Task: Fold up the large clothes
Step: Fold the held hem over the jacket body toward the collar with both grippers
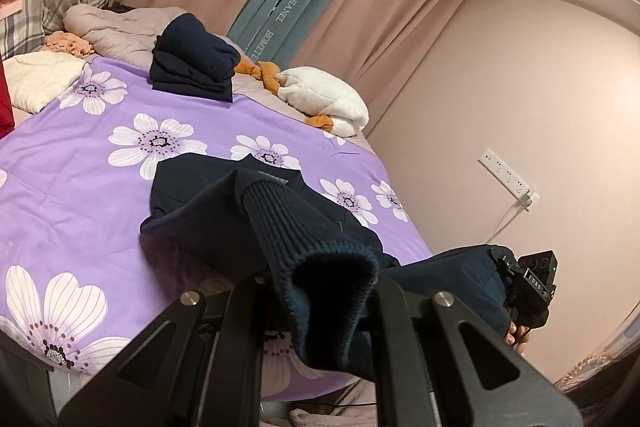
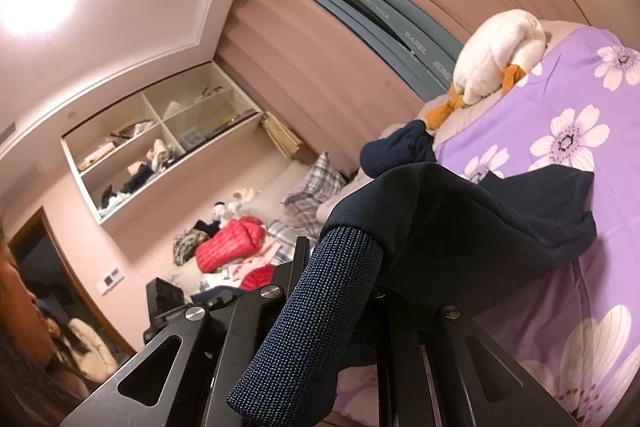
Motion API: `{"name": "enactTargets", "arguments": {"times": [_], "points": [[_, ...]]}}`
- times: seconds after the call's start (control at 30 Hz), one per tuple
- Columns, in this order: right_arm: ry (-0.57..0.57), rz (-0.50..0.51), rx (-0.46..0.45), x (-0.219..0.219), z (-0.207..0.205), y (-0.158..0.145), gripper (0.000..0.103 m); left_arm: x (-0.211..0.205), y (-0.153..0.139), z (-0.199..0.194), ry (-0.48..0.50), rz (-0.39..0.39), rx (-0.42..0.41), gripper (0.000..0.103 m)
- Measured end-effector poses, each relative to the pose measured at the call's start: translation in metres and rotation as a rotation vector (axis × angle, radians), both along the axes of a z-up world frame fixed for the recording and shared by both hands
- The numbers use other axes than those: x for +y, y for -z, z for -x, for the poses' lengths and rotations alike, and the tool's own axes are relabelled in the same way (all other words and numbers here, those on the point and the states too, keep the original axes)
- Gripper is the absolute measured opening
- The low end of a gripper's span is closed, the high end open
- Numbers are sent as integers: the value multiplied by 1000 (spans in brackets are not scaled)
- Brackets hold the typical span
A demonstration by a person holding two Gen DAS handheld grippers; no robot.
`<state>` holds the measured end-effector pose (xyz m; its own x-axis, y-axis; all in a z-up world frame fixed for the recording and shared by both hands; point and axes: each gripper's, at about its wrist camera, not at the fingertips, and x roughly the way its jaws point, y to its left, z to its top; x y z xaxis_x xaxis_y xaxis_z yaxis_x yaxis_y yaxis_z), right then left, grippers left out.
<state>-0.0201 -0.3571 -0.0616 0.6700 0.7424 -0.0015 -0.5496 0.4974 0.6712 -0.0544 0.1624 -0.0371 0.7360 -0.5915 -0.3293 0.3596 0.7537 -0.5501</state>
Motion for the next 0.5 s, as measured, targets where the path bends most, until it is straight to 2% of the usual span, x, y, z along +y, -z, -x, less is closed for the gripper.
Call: {"name": "enactTargets", "arguments": {"times": [0.5], "points": [[22,-8,30,3,-14,2,14,-2,2,-30,-30,-12,40,10]]}}
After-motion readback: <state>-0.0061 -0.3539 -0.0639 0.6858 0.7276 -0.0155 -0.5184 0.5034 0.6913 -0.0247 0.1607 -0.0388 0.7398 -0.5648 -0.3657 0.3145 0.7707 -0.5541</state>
